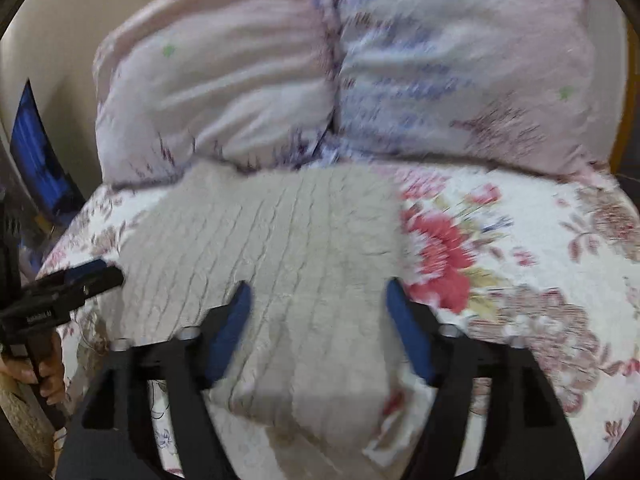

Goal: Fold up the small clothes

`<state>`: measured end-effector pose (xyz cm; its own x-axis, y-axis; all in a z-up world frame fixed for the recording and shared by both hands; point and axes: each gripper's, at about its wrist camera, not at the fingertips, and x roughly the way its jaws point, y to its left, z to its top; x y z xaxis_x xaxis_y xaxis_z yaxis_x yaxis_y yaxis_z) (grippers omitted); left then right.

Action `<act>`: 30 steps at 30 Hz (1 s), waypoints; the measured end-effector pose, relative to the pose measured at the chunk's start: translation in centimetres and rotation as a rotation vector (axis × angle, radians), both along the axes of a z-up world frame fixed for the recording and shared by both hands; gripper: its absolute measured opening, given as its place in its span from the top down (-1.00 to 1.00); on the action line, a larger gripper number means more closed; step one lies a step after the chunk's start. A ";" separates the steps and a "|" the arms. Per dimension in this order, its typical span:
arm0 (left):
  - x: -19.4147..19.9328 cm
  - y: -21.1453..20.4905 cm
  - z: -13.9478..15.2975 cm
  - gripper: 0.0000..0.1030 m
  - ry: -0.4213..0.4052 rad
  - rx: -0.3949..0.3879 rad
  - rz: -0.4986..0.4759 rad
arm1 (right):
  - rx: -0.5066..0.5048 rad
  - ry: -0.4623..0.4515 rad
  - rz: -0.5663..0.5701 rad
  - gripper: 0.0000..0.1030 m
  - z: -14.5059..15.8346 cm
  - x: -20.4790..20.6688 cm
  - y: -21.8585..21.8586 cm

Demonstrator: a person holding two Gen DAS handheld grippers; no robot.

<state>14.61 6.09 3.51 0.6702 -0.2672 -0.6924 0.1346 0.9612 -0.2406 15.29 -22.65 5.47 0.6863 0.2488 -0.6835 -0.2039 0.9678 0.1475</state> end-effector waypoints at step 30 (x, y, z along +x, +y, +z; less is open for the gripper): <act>-6.4 -4.5 -3.9 -0.96 0.173 0.263 0.064 | -0.165 0.175 -0.135 -0.97 -5.1 -6.3 2.8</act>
